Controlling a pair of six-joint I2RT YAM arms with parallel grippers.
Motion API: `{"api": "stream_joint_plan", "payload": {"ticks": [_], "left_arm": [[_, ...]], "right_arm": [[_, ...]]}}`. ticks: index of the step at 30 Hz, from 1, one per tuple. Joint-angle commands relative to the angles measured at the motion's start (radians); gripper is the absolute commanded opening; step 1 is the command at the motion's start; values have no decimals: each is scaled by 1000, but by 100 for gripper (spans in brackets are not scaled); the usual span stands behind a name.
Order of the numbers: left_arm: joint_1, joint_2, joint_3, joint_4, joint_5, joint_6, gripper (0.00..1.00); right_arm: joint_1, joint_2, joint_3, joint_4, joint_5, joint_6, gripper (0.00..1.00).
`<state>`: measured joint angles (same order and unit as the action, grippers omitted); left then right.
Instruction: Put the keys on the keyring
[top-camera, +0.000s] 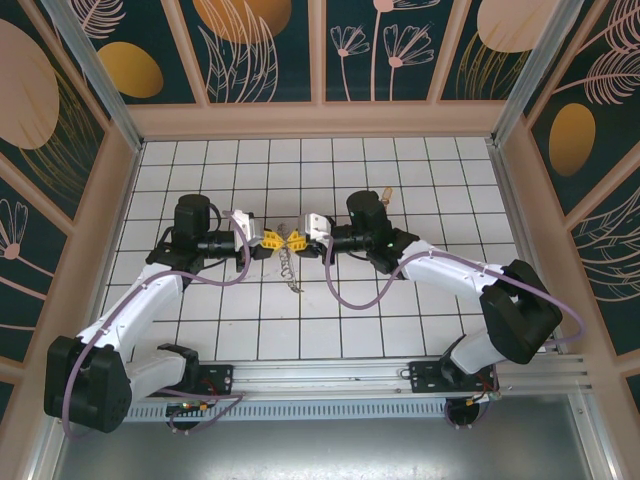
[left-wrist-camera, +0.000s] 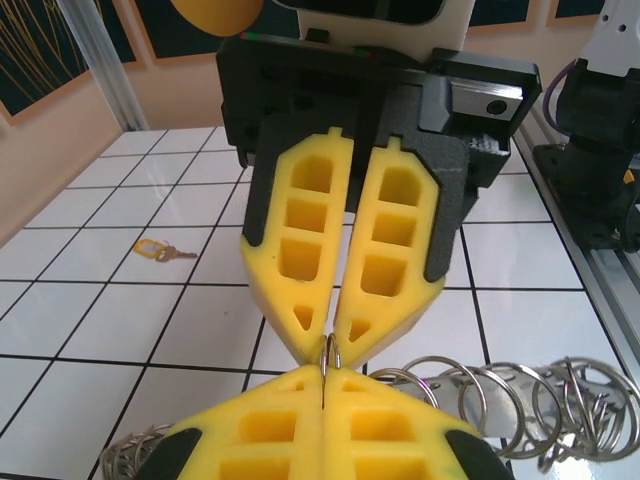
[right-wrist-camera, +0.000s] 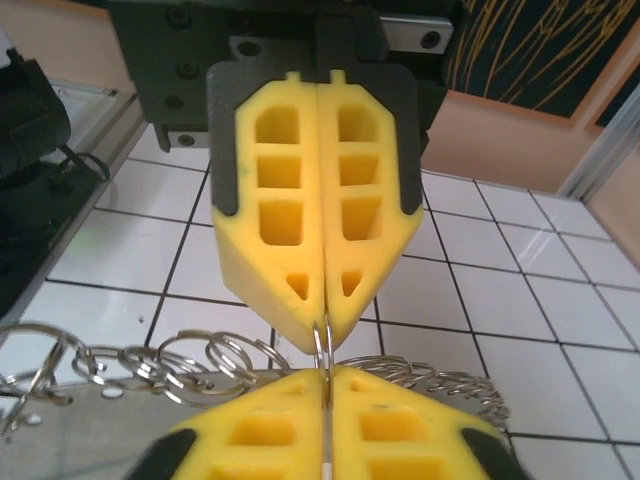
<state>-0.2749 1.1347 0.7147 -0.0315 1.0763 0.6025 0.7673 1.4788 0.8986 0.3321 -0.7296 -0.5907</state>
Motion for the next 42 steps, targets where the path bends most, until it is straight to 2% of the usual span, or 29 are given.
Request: {"api": "stream_joint_plan", "payload": {"ticks": [1, 6, 10, 14, 24, 27, 31, 33, 35, 38, 40, 42], "left_arm": [[-4, 5, 32, -3, 44, 23, 0], [-3, 5, 38, 9, 28, -10, 0], [-3, -32, 20, 0, 27, -14, 20], [-3, -39, 9, 13, 21, -34, 23], [-3, -7, 19, 61, 21, -76, 19], [-4, -2, 11, 108, 77, -91, 13], [-4, 9, 13, 108, 90, -85, 1], [-3, 10, 12, 111, 93, -84, 0], [-4, 9, 11, 112, 87, -89, 0], [-4, -22, -13, 159, 18, -119, 0], [-4, -57, -34, 190, -61, -133, 0], [-4, -79, -41, 185, -123, -126, 0]], "right_arm": [[2, -16, 36, 16, -28, -4, 0], [4, -26, 10, 73, -24, 5, 0], [-5, -51, -30, 206, -12, 95, 0], [-8, -55, -64, 316, -23, 171, 0], [-8, -51, -58, 306, -34, 172, 0], [-5, -48, -62, 313, -30, 175, 0], [-2, -45, -66, 347, -30, 197, 0], [-3, -46, -75, 381, -25, 215, 0], [-2, -43, -76, 390, -24, 225, 0], [-3, -36, -62, 330, -5, 207, 0], [-10, -50, -80, 300, 34, 170, 25], [-40, -71, -99, 263, 51, 147, 35]]}}
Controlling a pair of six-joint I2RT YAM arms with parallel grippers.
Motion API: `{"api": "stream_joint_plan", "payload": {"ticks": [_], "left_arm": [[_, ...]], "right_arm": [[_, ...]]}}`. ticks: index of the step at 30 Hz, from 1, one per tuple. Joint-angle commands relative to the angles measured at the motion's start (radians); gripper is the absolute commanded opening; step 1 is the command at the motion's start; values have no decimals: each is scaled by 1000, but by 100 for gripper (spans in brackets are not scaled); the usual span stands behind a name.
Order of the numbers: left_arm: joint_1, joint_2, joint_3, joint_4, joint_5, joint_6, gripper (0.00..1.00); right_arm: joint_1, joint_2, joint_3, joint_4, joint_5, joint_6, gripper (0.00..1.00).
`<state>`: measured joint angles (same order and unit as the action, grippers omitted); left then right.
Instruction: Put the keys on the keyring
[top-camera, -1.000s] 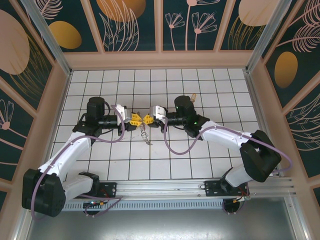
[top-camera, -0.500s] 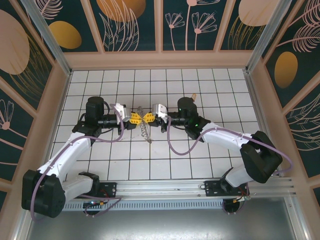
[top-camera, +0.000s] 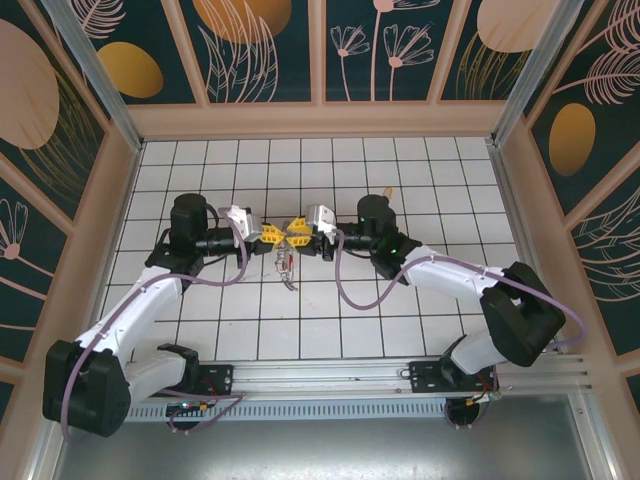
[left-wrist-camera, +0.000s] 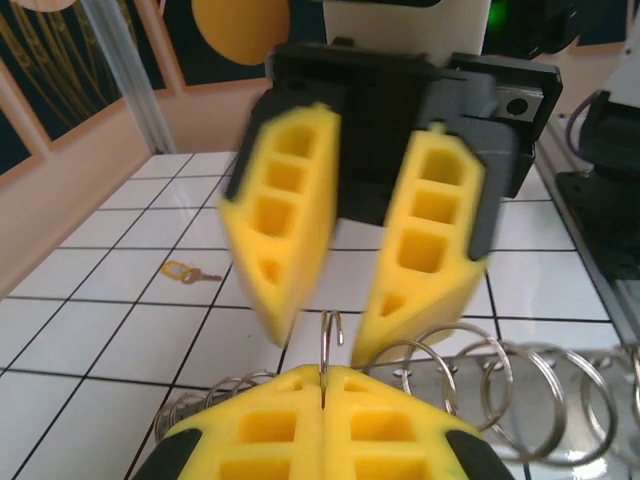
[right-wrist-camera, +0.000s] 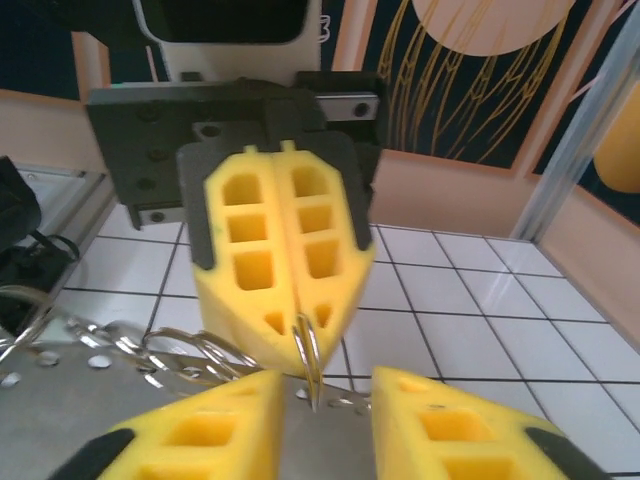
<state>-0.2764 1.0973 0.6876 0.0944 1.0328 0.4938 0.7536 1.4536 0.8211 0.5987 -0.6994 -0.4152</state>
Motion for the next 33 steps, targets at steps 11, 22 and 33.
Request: {"api": "stream_joint_plan", "payload": {"ticks": [11, 22, 33], "left_arm": [[-2, -57, -3, 34, -203, 3, 0], [0, 2, 22, 44, -228, -36, 0], [-1, 15, 47, 12, -227, -44, 0]], "right_arm": [[-309, -172, -57, -49, 334, 360, 72], [-610, 176, 342, -829, 550, 713, 65], [-740, 521, 565, -999, 243, 479, 46]]}}
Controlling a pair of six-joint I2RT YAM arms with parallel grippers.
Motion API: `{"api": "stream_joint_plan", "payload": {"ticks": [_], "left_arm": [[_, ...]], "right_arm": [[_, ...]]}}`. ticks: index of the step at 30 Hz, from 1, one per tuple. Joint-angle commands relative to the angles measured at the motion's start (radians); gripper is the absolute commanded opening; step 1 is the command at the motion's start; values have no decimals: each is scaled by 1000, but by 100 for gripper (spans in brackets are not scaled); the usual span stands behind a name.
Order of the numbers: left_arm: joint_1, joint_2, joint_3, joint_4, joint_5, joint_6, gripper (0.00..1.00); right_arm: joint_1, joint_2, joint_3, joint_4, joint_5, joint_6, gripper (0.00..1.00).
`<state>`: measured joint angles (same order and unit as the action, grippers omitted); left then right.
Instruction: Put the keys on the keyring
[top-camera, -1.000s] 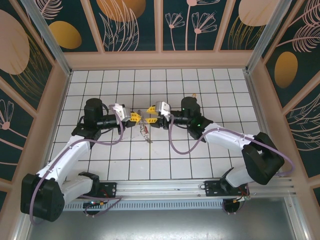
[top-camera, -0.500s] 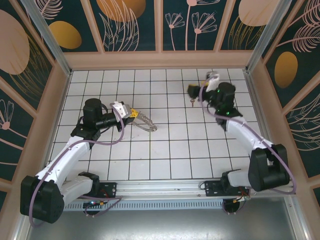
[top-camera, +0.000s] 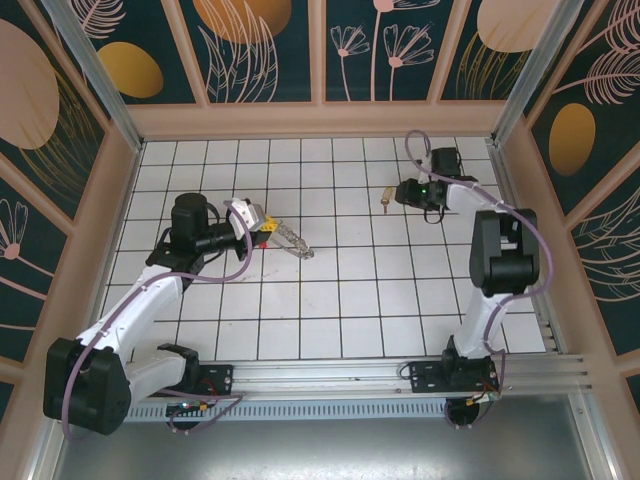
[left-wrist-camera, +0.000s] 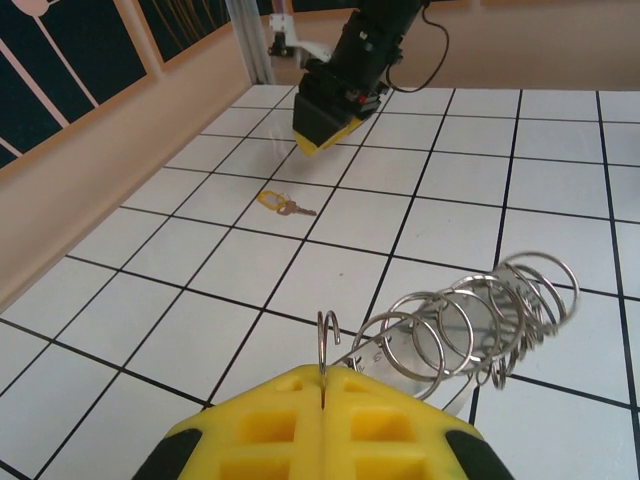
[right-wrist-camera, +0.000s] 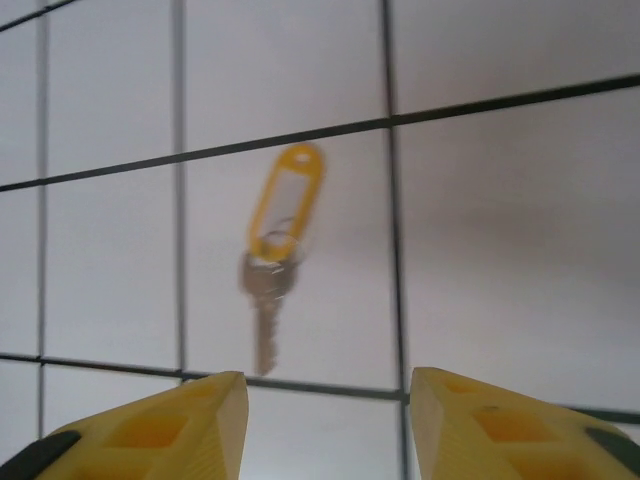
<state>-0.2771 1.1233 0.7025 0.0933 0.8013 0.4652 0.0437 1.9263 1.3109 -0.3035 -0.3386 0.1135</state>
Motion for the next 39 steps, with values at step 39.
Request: {"api": "stream_joint_plan", "payload": {"ticks": [39], "left_arm": [[0, -19, 10, 5, 4, -50, 0]], "right_arm": [[50, 304, 283, -126, -180, -95, 23]]}}
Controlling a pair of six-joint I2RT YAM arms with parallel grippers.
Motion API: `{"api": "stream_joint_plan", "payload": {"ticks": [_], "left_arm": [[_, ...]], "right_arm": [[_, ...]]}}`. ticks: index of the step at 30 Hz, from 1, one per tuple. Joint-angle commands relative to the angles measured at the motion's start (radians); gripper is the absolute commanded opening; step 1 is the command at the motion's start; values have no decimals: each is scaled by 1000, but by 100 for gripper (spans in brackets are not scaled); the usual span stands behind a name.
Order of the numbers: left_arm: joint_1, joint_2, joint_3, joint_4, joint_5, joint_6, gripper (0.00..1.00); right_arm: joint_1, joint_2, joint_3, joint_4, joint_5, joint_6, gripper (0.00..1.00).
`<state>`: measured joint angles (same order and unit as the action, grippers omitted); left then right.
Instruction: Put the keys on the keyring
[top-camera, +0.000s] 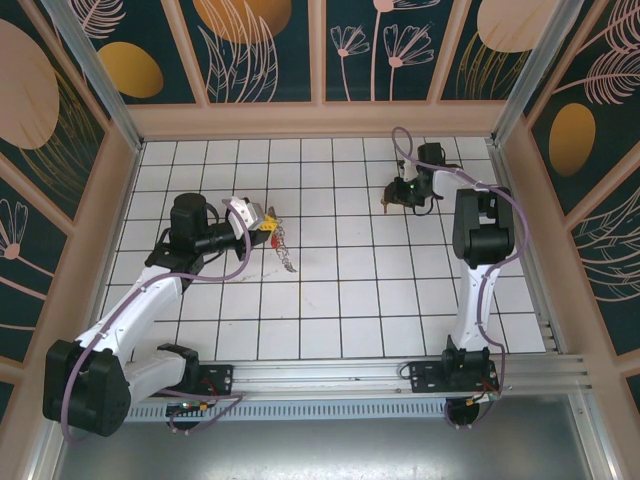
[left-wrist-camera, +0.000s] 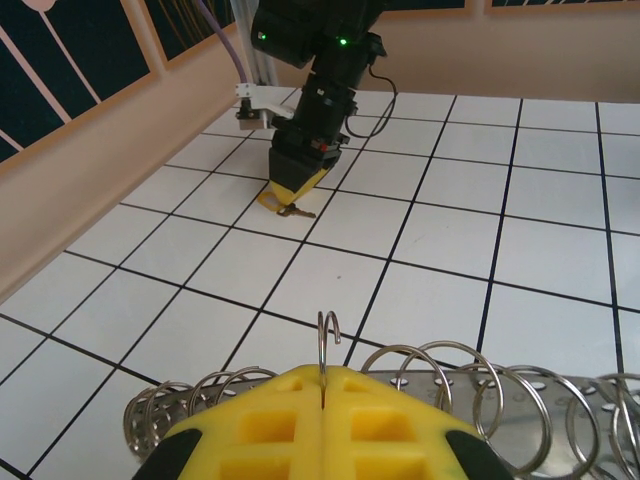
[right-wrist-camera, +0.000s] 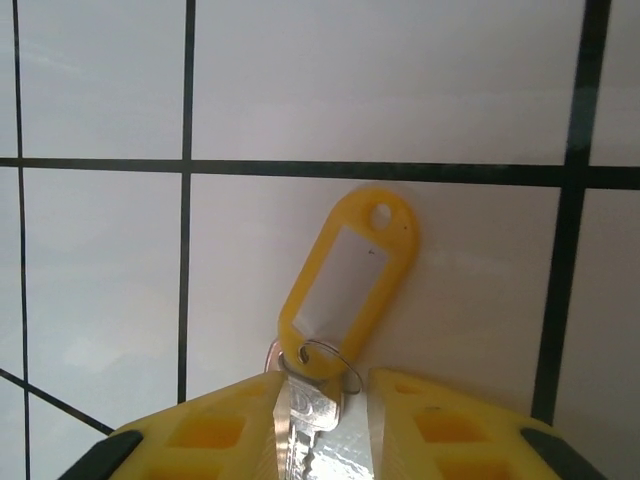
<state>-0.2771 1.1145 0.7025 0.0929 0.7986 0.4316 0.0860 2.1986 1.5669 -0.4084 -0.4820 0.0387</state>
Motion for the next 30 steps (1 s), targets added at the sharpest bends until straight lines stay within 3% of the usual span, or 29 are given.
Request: {"api": "stream_joint_plan", "payload": {"ticks": [1, 11, 18, 22, 26, 30], "left_arm": [[0, -10, 9, 5, 8, -16, 0], [-1, -4, 10, 5, 11, -21, 0], [0, 8, 16, 6, 15, -22, 0], [-1, 11, 19, 5, 15, -19, 0], [-1, 13, 26, -8, 16, -11, 0], [0, 10, 28, -13, 10, -10, 0]], "right_arm": [[8, 32, 25, -20, -41, -22, 22], [8, 12, 11, -8, -60, -62, 6], [26, -93, -130, 151, -119, -155, 0], [22, -105, -143, 160, -99, -156, 11], [29, -119, -131, 158, -29, -133, 30], [54, -138, -98, 106, 134, 69, 36]]}}
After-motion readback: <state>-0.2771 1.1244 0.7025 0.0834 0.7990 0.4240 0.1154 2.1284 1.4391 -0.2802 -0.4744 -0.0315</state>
